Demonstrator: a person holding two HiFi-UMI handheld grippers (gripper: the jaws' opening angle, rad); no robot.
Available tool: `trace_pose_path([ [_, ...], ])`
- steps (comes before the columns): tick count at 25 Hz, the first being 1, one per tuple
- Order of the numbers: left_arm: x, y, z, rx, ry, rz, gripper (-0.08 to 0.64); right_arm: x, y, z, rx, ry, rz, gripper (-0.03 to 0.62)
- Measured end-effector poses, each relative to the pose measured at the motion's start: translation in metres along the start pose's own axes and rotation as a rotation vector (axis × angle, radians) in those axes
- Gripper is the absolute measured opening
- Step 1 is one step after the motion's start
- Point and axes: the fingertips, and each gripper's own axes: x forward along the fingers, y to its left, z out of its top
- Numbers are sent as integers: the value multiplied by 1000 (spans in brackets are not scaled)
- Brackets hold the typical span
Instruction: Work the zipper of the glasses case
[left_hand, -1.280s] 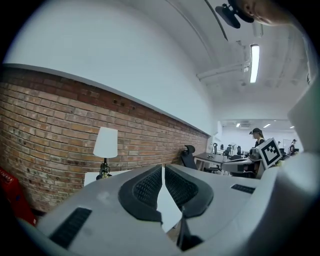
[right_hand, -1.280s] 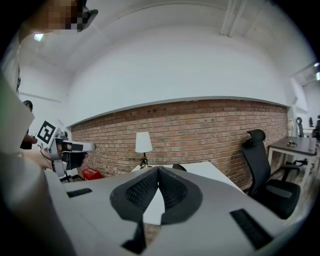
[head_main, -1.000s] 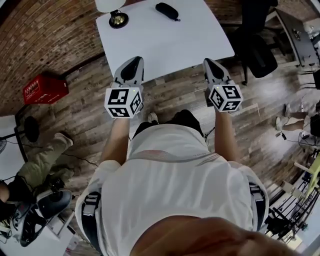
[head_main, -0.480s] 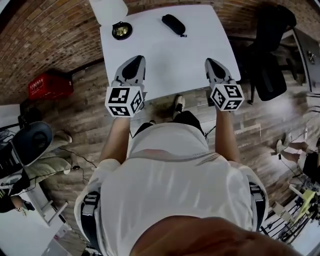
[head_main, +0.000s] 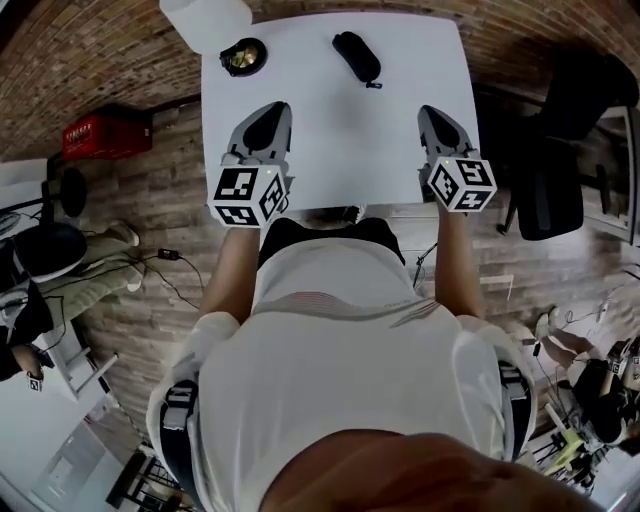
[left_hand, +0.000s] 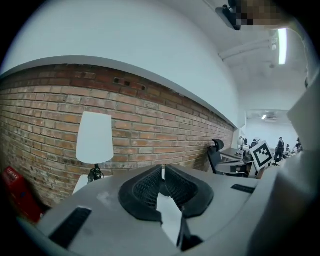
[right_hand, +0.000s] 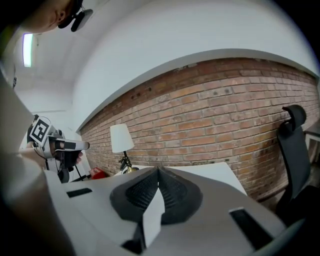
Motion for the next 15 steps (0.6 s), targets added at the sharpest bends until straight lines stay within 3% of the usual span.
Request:
trace_pose_path([
  [7, 17, 19, -7, -28, 33, 4, 28, 31, 1, -5, 5, 55, 33, 65],
  [12, 24, 31, -6, -28, 42, -16, 28, 58, 10, -8, -7, 102, 70, 164],
  [15, 24, 38, -11, -38, 64, -16, 28, 78, 10, -17, 1, 157, 86, 271],
])
